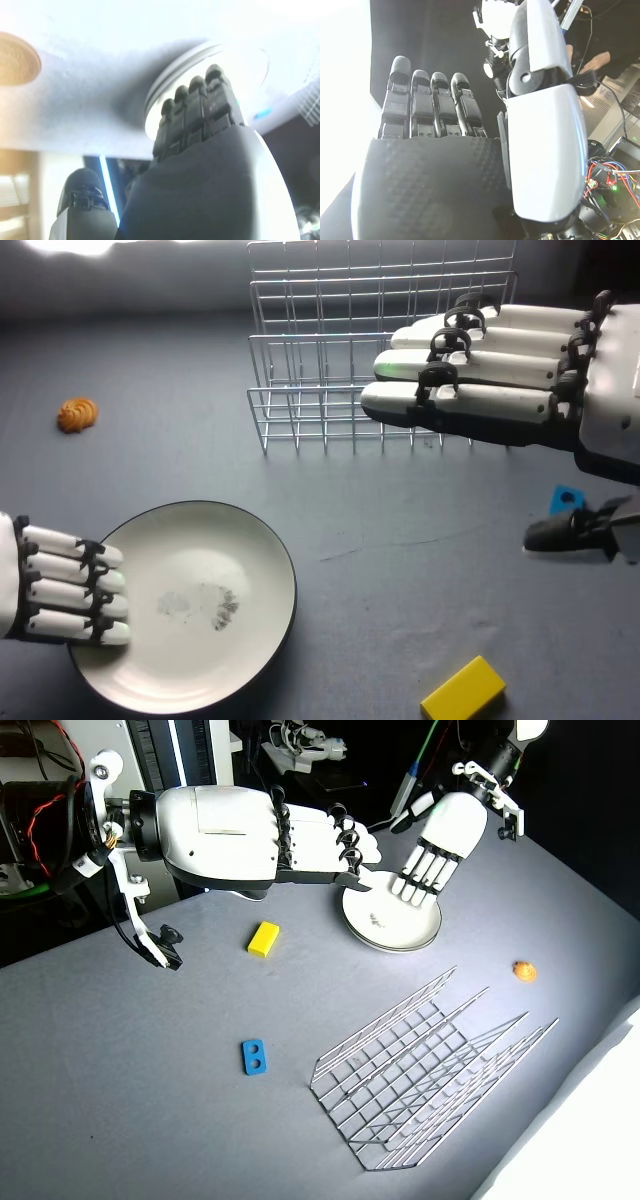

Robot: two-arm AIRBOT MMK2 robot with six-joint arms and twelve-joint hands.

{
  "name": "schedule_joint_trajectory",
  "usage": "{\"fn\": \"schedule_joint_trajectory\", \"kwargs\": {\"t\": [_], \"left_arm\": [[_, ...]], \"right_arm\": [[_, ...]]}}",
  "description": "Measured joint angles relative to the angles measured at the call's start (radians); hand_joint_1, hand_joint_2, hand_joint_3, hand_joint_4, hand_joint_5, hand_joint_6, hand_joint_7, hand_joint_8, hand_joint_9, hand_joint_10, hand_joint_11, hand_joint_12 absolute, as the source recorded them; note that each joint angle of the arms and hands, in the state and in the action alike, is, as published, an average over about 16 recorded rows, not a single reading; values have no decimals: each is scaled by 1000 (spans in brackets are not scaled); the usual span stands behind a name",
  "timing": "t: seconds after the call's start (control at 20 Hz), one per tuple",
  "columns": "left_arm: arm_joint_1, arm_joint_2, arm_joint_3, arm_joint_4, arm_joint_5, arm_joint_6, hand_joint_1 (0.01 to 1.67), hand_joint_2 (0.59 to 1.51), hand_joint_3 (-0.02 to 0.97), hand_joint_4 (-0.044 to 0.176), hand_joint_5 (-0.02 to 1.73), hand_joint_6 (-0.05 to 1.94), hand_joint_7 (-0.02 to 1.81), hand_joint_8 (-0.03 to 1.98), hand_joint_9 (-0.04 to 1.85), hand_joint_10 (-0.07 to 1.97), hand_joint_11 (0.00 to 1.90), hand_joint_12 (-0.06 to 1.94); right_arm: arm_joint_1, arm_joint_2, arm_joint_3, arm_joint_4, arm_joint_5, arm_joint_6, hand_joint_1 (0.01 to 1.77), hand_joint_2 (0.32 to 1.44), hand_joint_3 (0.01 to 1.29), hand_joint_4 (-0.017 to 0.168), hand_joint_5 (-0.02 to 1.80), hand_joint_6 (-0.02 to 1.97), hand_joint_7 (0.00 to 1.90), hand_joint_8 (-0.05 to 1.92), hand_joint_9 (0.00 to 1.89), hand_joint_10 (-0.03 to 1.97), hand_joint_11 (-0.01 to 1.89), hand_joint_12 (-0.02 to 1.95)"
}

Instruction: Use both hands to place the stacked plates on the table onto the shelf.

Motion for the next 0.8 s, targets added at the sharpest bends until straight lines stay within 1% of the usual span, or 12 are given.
{"fn": "schedule_joint_trajectory", "kwargs": {"t": [0.2,0.4,0.6,0.8], "left_arm": [[29,2,-20,-29,32,0,13,1057,21,-3,47,-9,54,3,40,7,23,13],[59,3,-45,-58,45,0,12,1055,21,-6,42,-15,42,-4,37,7,21,20],[82,3,-80,-91,54,0,12,1053,21,-8,38,-17,40,-9,38,5,24,28],[93,-2,-120,-133,69,0,12,1048,21,-8,34,-19,39,-11,41,0,28,32]], "right_arm": [[0,0,0,0,-1,-1,1258,949,19,5,67,19,21,15,17,5,13,303],[-2,0,0,0,-2,-4,1274,947,19,5,49,18,19,15,17,5,13,245],[-5,0,0,-1,-4,-12,1279,946,19,5,38,18,18,15,17,5,13,200],[-8,-1,0,-1,-5,-23,1288,945,19,5,26,19,15,15,16,4,13,121]]}}
